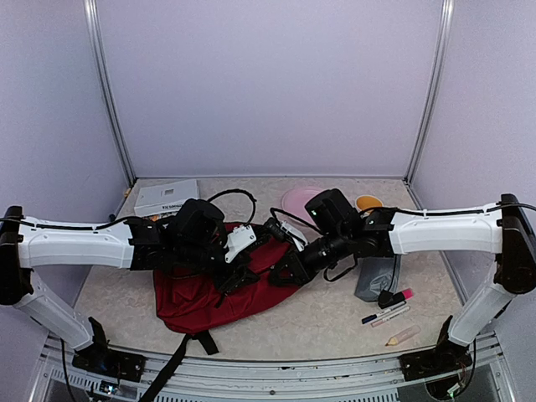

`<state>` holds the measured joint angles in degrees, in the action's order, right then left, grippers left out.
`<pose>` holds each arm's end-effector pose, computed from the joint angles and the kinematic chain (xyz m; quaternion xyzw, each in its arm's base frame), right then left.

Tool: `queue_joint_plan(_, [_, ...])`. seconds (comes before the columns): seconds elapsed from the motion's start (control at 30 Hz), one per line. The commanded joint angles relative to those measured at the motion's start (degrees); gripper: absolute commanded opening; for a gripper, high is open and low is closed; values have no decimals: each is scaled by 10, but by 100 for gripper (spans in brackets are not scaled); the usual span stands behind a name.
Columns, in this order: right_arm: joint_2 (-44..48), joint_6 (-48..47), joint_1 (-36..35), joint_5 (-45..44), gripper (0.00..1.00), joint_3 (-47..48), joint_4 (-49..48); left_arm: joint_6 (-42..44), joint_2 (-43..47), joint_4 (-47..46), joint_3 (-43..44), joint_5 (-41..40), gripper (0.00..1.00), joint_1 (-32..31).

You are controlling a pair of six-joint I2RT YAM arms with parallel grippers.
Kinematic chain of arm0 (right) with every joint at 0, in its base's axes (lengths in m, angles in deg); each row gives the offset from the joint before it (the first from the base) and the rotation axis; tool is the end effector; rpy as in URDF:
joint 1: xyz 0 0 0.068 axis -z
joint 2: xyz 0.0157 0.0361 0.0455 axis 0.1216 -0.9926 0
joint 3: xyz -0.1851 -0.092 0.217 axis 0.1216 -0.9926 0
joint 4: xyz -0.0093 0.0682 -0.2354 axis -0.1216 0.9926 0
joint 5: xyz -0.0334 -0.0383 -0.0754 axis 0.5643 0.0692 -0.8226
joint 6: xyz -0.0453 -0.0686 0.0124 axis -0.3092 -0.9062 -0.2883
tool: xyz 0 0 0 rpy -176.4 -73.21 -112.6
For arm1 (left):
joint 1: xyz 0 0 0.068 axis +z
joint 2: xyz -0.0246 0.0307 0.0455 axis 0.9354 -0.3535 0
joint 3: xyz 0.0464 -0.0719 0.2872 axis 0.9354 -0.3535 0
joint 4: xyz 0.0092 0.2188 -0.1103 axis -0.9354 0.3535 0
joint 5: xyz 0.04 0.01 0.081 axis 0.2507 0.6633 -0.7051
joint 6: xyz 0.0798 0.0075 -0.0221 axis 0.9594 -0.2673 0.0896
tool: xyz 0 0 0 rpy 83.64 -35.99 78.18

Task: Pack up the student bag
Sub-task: Hold the largest pocket of the student bag.

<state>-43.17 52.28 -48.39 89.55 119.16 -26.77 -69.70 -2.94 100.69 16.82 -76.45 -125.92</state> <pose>0.1720 0.3129 0.2546 -0.3495 0.8190 0.4286 0.1527 0.1701 -0.2728 0.2485 0.5290 0.7420 -0.2030 0.3584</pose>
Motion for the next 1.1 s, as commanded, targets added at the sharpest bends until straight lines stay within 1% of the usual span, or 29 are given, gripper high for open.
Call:
queue_joint_plan(0.0, [22, -3, -8, 2, 0, -4, -2, -4, 5, -27, 22, 29, 54, -2])
queue_joint_plan(0.1, [27, -11, -7, -18, 0, -4, 28, 17, 29, -32, 12, 139, 63, -2])
queue_joint_plan(0.13, [31, -11, -8, -19, 0, -8, 29, 11, 37, -45, 5, 147, 64, -2])
queue_joint_plan(0.17, [34, -9, -8, -19, 0, -13, 26, -1, 43, -60, -1, 133, 64, -1])
queue_joint_plan(0.23, [41, -3, -8, -18, 0, -23, 17, -16, 38, -69, -3, 83, 59, 2])
queue_joint_plan(0.3, [41, 0, -7, -18, 0, -25, 14, -22, 14, -45, 16, 38, 54, 5])
queue_joint_plan(0.4, [40, 2, -8, -20, 0, -25, 11, -18, -36, 7, 52, 37, 53, 2])
queue_joint_plan(0.57, [39, 3, -8, -28, 0, -24, 14, -20, -70, 25, 65, 34, 53, -6])
queue_joint_plan(0.63, [41, 4, -7, -29, 0, -26, 12, -20, -74, 23, 61, 18, 52, -6])
queue_joint_plan(0.77, [49, 4, -7, -28, 0, -28, 12, -22, -83, 30, 65, -42, 46, -6])
queue_joint_plan(0.83, [52, 3, -8, -30, 0, -28, 11, -23, -87, 31, 67, -66, 41, -6])
queue_joint_plan(0.9, [56, 3, -7, -36, 0, -30, 14, -23, -91, 33, 68, -80, 32, -6])
queue_joint_plan(1.03, [68, 12, 1, -57, 0, -36, 27, -20, -82, 34, 64, -83, 7, -7])
queue_joint_plan(1.07, [72, 13, 6, -64, 0, -37, 35, -17, -75, 31, 60, -80, 2, -8])
